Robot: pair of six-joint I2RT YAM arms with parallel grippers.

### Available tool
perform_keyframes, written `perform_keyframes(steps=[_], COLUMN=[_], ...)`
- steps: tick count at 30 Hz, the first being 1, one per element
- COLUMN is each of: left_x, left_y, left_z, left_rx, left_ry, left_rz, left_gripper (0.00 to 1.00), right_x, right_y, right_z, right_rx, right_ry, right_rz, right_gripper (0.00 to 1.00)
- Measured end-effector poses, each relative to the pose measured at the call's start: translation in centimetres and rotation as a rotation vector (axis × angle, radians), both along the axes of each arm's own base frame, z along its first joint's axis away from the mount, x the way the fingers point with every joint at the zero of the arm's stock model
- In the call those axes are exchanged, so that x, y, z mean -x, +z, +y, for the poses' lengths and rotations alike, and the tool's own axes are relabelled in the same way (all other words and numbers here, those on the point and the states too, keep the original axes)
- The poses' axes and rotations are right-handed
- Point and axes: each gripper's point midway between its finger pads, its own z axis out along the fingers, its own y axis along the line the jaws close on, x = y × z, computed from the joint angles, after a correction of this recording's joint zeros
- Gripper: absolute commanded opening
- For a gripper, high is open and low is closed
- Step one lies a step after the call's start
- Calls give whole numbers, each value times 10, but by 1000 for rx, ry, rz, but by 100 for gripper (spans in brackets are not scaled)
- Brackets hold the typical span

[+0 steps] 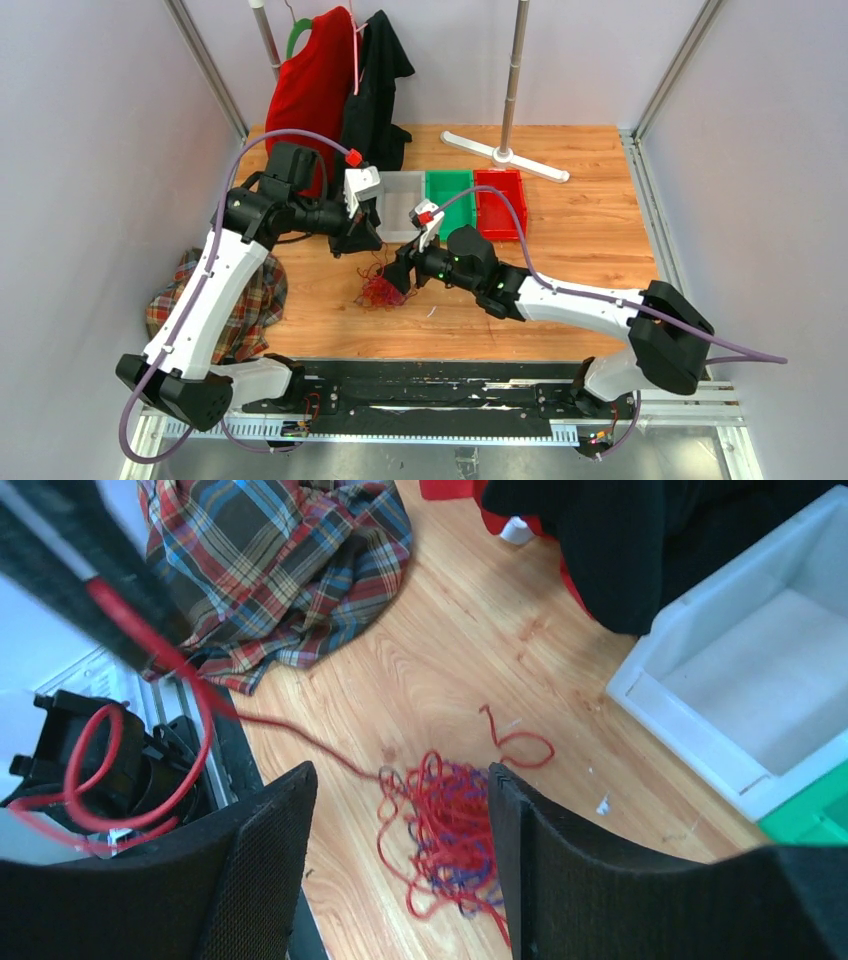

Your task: Untangle the cables

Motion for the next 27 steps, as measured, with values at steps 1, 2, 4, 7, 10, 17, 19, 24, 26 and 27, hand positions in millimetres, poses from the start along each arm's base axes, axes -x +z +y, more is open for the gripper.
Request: perform_keyframes(steps=[1,2,4,7,10,17,19,24,26,27], left_x=[1,2,5,8,10,19,21,21,18,17], left_y=[4,9,17,33,56,130,156,212,232,240], left_z=[-1,-2,-4,-5,-7,-4,-1,7,9,11], left_rx=[7,16,31,54,85,169,193,233,251,260], left_ry=[-2,-4,-7,-8,-11,-5,6,52,77,91], left_rz=[-2,-3,-8,-26,-66,-250,-324,-485,-546,-572], left_gripper=[1,1,1,1,0,0,0,0,0,0], right_x=[-2,-4,-7,-13,-15,-13,-10,-7,-8,-8], right_y=[2,3,5,2,-9,-43,-57,-81,-86,-88], right_z=[3,6,11,17,21,14,8,-1,-2,-1], right_rx=[-5,-10,-15,-20,-15,-17,-12,-1,-1,-2], right_ry=[0,0,-3,-13,-27,-68,-83,-113,-121,-124], right_rz=[-3,-6,-9,-5,25,105,130,173,182,187], right_gripper=[61,59,55,48,41,39,40,42,46,47])
